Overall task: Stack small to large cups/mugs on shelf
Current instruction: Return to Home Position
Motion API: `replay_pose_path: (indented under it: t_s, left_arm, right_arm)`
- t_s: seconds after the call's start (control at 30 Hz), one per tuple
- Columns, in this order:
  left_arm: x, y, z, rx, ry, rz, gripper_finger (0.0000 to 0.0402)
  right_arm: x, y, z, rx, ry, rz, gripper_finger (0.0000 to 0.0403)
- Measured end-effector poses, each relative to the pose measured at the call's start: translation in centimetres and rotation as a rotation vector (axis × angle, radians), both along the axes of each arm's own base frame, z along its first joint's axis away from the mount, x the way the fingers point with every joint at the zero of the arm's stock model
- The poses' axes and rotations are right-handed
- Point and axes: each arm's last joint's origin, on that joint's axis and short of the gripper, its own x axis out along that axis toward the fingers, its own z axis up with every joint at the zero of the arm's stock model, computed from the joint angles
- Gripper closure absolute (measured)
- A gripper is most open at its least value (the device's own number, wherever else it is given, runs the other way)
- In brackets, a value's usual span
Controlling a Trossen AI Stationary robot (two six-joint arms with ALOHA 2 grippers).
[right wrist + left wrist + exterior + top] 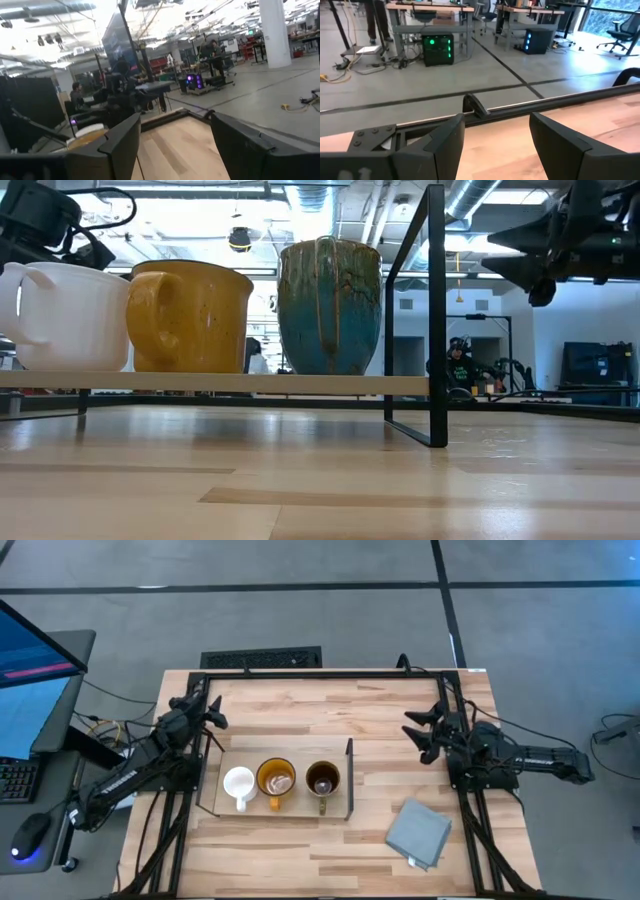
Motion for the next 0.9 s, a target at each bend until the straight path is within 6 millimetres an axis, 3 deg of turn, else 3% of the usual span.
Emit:
replay_pose_path:
  t_s: [0.47,0.9]
  left_arm:
    - [-0.1,-0.5,0.4,0.035,-0.075,-0.011,0.0186]
    - [0.0,-0.7,0.3,0.059,-0.007,0.029,0.0186]
  right_arm:
    - [0.1,0.0,-1.0,-0.066,0.125,-0.014,0.0136]
    - [0.2,0.0,-1.2,-0.064,0.154,-0.015,0.0136]
